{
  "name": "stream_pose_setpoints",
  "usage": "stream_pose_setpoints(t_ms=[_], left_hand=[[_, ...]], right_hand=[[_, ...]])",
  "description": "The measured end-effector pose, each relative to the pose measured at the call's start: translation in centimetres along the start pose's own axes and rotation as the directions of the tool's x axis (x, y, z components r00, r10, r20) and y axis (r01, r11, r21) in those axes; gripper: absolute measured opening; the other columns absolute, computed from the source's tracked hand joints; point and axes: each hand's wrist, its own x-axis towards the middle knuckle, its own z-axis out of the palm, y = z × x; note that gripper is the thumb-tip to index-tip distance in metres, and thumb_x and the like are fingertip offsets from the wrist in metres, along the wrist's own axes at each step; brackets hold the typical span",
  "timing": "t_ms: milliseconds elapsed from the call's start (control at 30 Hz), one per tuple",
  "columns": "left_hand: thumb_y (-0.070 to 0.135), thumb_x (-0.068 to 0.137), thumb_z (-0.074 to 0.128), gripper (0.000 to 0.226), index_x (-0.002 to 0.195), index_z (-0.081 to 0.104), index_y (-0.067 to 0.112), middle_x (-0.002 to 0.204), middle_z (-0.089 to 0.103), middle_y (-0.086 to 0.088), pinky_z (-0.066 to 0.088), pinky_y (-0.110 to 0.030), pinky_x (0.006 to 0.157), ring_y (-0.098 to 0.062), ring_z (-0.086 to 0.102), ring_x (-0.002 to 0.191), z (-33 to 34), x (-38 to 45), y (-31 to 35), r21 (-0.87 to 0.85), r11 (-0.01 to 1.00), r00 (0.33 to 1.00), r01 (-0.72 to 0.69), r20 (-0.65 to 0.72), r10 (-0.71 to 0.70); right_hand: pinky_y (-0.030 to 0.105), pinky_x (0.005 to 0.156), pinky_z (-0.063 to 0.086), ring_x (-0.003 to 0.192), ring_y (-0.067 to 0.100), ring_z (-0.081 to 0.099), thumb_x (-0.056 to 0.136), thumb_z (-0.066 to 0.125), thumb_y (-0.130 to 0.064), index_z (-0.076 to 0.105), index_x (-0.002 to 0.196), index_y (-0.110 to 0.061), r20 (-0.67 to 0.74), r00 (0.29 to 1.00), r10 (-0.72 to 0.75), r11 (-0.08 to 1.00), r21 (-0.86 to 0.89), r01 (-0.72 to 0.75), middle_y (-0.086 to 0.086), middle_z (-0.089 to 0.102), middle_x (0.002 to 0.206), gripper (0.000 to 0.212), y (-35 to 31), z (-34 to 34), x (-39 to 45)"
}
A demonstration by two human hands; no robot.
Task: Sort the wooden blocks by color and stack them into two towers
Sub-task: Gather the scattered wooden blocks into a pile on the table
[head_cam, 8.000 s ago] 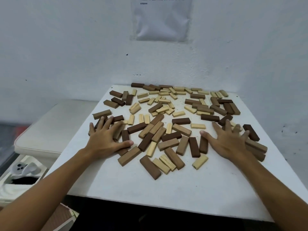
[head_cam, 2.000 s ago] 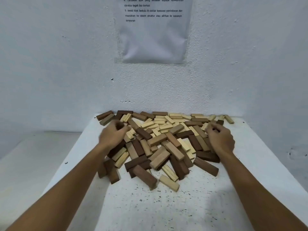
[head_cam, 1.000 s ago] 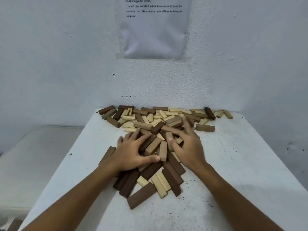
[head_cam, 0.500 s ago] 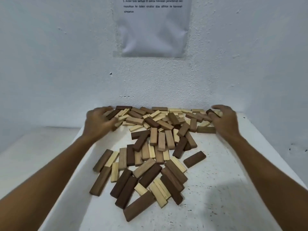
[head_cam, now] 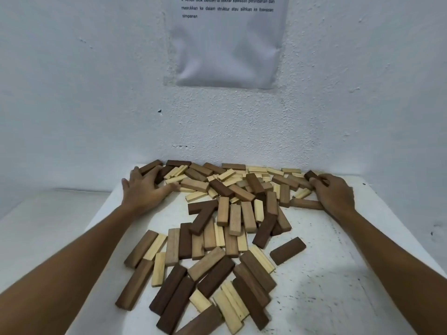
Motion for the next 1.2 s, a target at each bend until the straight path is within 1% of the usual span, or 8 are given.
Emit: stream_pose_setpoints(t_ms=[300, 433, 633, 733, 833, 933, 1033, 1200], left_hand=[[0.081, 0.057, 0.034, 0.081, 0.116, 0.049, 0.027, 0.121, 0.048, -0.017, 0.033, -0.044, 0.101, -0.033, 0.042, 0.12, -0.5, -3.4, 3.9, -0.158, 0.987, 0.988, 0.043, 0.155, -0.019], [0.06, 0.077, 0.061, 0.062, 0.127, 0.057, 0.024, 0.122, 0.048, -0.015, 0.039, -0.036, 0.098, -0.032, 0.047, 0.121, -1.9, -5.1, 4.5, -0.216, 0.976, 0.977, 0.022, 0.214, 0.025], [0.051, 0.086, 0.064, 0.051, 0.125, 0.064, 0.017, 0.141, 0.049, -0.009, 0.033, -0.032, 0.105, -0.023, 0.04, 0.135, -3.4, -8.1, 5.4, -0.188, 0.966, 0.93, -0.175, 0.292, 0.225], [0.087, 0.064, 0.048, 0.095, 0.136, 0.054, 0.026, 0.154, 0.034, -0.005, 0.024, -0.042, 0.116, -0.022, 0.025, 0.144, -4.6, -9.8, 4.9, -0.171, 0.942, 0.906, -0.29, 0.269, 0.328], [0.099, 0.055, 0.035, 0.107, 0.144, 0.039, 0.039, 0.161, 0.018, 0.005, 0.013, -0.05, 0.119, -0.015, 0.004, 0.149, -5.3, -11.2, 3.7, -0.145, 0.888, 0.838, -0.435, 0.296, 0.459], [0.097, 0.059, 0.038, 0.104, 0.149, 0.019, 0.047, 0.162, -0.003, 0.011, 0.004, -0.052, 0.12, -0.009, -0.016, 0.147, -4.8, -12.8, 3.1, -0.073, 0.838, 0.76, -0.541, 0.384, 0.524], [0.093, 0.063, 0.04, 0.105, 0.151, 0.005, 0.047, 0.161, -0.017, 0.012, -0.003, -0.048, 0.12, -0.01, -0.027, 0.144, -3.8, -13.4, 3.0, -0.029, 0.817, 0.737, -0.576, 0.415, 0.534], [0.09, 0.066, 0.043, 0.101, 0.151, 0.01, 0.047, 0.162, -0.011, 0.01, -0.007, -0.037, 0.117, -0.008, -0.026, 0.144, -3.0, -13.3, 3.6, -0.045, 0.817, 0.751, -0.575, 0.367, 0.549]], right_hand=[[0.024, 0.082, 0.037, 0.101, 0.023, 0.058, 0.086, 0.068, -0.013, 0.07, 0.108, -0.006, 0.023, 0.999, -0.04, 0.94, 0.34, 0.029, 0.011, 0.063, 0.114, 0.023, -4.7, -0.8, -4.0], [0.009, 0.065, 0.04, 0.086, 0.013, 0.059, 0.09, 0.063, -0.007, 0.073, 0.103, -0.01, 0.157, 0.973, -0.17, 0.928, 0.359, 0.104, 0.004, 0.068, 0.1, 0.016, -7.7, -1.1, -6.9], [0.031, 0.097, 0.039, 0.124, 0.024, 0.05, 0.091, 0.062, -0.03, 0.066, 0.121, -0.015, 0.308, 0.867, -0.391, 0.92, 0.163, 0.357, 0.005, 0.057, 0.132, 0.033, -9.8, -0.6, -10.8], [0.049, 0.118, 0.016, 0.147, 0.023, 0.02, 0.085, 0.049, -0.062, 0.05, 0.139, -0.029, 0.38, 0.754, -0.535, 0.826, 0.051, 0.561, 0.0, 0.029, 0.157, 0.064, -10.1, -1.5, -13.7], [0.048, 0.119, -0.006, 0.15, 0.017, -0.005, 0.075, 0.027, -0.087, 0.028, 0.15, -0.04, 0.504, 0.595, -0.626, 0.673, -0.036, 0.739, -0.005, 0.009, 0.163, 0.088, -9.8, -2.0, -16.8], [0.052, 0.118, -0.012, 0.148, 0.022, -0.02, 0.07, 0.017, -0.093, 0.008, 0.152, -0.046, 0.583, 0.544, -0.604, 0.587, -0.137, 0.798, -0.002, -0.007, 0.164, 0.095, -8.7, -1.6, -18.1], [0.053, 0.119, -0.011, 0.148, 0.02, -0.02, 0.07, 0.01, -0.094, 0.003, 0.152, -0.047, 0.591, 0.535, -0.604, 0.584, -0.129, 0.801, -0.001, -0.007, 0.164, 0.095, -8.2, -1.0, -17.7], [0.044, 0.118, -0.008, 0.15, 0.018, -0.003, 0.076, 0.006, -0.087, 0.013, 0.152, -0.044, 0.559, 0.5, -0.662, 0.547, -0.097, 0.832, -0.003, 0.006, 0.164, 0.088, -8.3, -0.2, -15.6]])
